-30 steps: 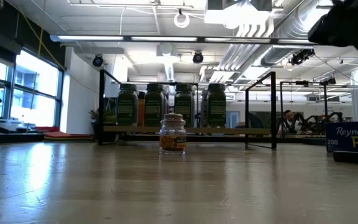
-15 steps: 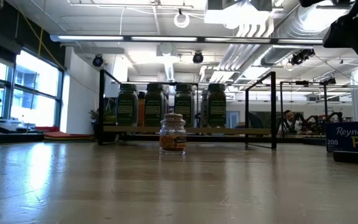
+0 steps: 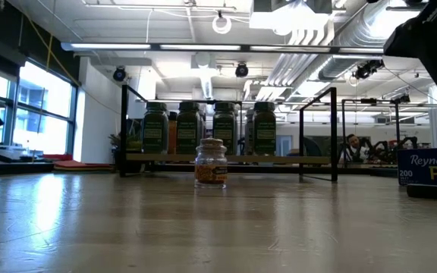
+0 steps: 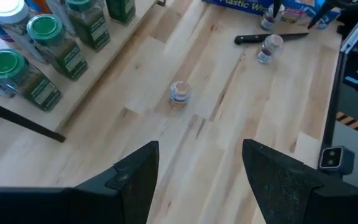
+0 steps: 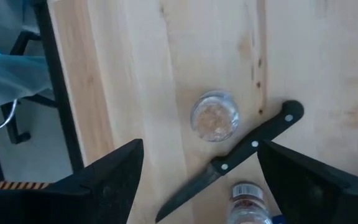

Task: Shelf spices
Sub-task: Put the transparent seasoning bottle on the shelf

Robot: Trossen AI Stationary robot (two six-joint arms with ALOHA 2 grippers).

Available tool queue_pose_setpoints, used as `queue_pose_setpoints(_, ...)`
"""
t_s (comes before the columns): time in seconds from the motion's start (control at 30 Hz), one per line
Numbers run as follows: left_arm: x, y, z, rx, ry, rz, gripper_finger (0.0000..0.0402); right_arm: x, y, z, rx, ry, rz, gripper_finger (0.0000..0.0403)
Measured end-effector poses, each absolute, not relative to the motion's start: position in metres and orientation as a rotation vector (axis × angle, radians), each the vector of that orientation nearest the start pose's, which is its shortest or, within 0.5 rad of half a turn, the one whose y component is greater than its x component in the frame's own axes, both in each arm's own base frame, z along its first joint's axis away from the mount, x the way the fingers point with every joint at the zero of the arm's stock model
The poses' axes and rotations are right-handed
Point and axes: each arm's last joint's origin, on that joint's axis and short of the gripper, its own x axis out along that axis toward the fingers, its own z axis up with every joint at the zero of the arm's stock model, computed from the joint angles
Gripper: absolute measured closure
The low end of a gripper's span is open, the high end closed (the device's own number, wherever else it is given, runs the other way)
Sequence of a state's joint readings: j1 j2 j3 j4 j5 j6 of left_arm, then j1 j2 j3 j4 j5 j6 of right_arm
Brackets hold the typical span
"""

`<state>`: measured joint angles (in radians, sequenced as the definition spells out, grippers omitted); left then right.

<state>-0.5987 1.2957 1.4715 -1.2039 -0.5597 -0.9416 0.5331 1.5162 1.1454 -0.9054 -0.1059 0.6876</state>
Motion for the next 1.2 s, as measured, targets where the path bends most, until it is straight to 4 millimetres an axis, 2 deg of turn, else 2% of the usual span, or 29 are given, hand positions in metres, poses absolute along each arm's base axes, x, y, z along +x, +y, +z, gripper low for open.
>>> queue_pose_setpoints(0.57,0.195,-0.113,0.379,-0.288,0.792,0.364,0.0177,0.244,0.148,0.243,0.312,1.367,0.119,0.0091)
queue_pose_setpoints(0.8,0.199,-0.110,0.381,-0.336,0.759,0.386,0.0177,0.251,0.152,0.246,0.351,1.288,0.154,0.0091)
queue_pose_setpoints(1.03,0.205,-0.105,0.384,-0.295,0.726,0.374,0.0177,0.255,0.151,0.247,0.320,1.218,0.090,0.0091)
queue_pose_setpoints(1.2,0.205,-0.105,0.384,-0.266,0.727,0.369,0.0177,0.255,0.152,0.247,0.286,1.211,0.109,0.0091)
